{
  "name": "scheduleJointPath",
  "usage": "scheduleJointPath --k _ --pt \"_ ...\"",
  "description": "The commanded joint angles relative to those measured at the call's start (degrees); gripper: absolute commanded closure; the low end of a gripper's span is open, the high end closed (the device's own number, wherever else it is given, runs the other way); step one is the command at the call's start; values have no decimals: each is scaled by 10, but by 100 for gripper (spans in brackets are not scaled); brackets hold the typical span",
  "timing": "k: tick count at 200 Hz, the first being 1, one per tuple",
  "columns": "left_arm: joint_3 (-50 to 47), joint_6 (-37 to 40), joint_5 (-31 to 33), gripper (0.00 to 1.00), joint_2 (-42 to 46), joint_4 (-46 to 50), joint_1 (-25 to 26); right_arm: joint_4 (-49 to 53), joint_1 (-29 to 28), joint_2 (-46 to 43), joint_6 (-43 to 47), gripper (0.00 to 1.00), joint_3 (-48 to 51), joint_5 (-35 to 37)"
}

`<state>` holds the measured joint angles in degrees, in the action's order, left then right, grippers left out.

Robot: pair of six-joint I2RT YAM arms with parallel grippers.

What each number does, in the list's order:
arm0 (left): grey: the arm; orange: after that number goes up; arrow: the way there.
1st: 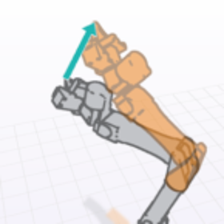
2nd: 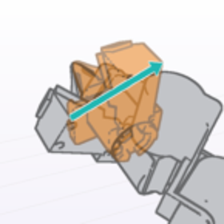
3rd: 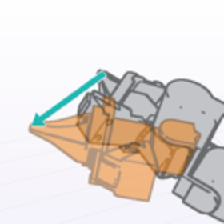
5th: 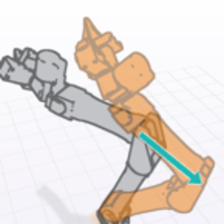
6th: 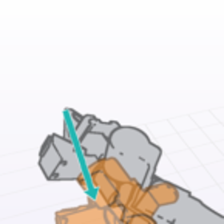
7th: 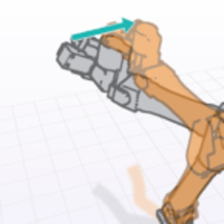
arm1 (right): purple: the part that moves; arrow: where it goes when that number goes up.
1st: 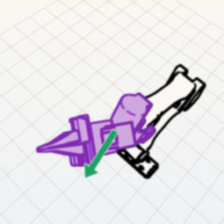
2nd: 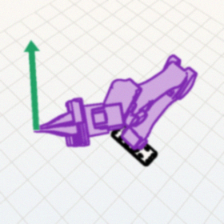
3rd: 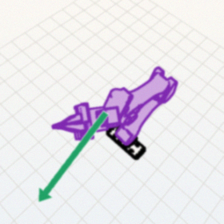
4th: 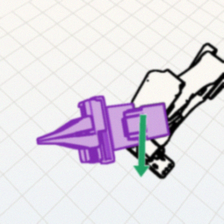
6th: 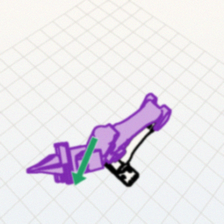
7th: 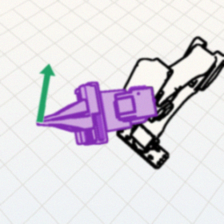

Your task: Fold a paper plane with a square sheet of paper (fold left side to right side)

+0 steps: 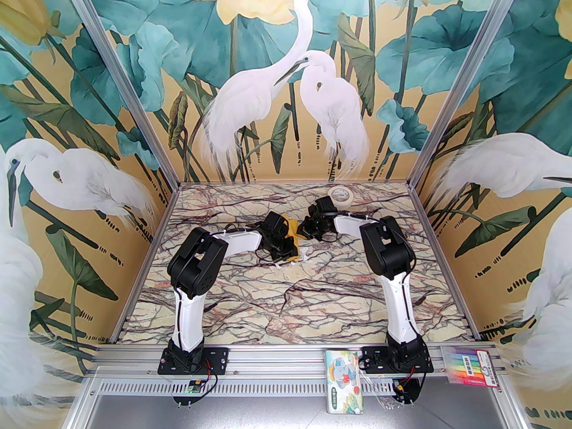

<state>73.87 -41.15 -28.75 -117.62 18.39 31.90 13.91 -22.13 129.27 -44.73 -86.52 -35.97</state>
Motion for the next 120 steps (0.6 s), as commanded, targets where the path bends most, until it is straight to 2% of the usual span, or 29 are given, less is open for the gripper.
scheduleJointPath --k 1,62,120 --pt "24 11 12 98 23 13 -2 20 -6 12 12 100 1 16" --pt "32 12 10 97 23 -2 -23 21 -6 12 12 100 -1 19" --pt "7 14 43 98 7 2 -35 23 -6 12 16 100 -5 22"
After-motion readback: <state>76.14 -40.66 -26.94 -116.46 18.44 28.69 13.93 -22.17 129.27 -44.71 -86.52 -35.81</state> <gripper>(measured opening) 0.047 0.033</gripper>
